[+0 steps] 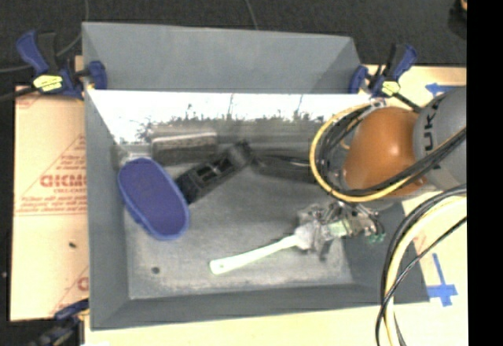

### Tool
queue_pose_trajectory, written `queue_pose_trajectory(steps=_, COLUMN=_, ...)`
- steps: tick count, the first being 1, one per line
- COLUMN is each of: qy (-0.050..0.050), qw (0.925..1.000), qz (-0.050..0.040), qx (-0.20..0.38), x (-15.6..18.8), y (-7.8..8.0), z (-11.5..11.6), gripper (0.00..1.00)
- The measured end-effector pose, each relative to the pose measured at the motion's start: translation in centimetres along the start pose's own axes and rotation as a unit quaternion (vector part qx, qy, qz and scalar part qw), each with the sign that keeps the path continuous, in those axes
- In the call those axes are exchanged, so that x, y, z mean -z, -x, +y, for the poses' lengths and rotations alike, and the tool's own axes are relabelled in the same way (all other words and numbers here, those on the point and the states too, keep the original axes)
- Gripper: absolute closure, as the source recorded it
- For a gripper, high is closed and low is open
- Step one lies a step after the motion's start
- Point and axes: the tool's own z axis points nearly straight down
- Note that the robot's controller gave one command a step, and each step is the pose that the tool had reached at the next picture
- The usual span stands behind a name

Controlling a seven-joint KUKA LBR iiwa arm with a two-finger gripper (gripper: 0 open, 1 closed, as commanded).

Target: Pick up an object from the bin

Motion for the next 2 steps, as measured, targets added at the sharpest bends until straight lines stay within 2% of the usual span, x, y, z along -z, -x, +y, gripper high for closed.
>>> queue_pose_trajectory(steps=2, qy=0.001, qw=1.0000, qz=0.0017, qx=0.000, x=0.65, y=-0.11, z=0.01, gripper=1.00)
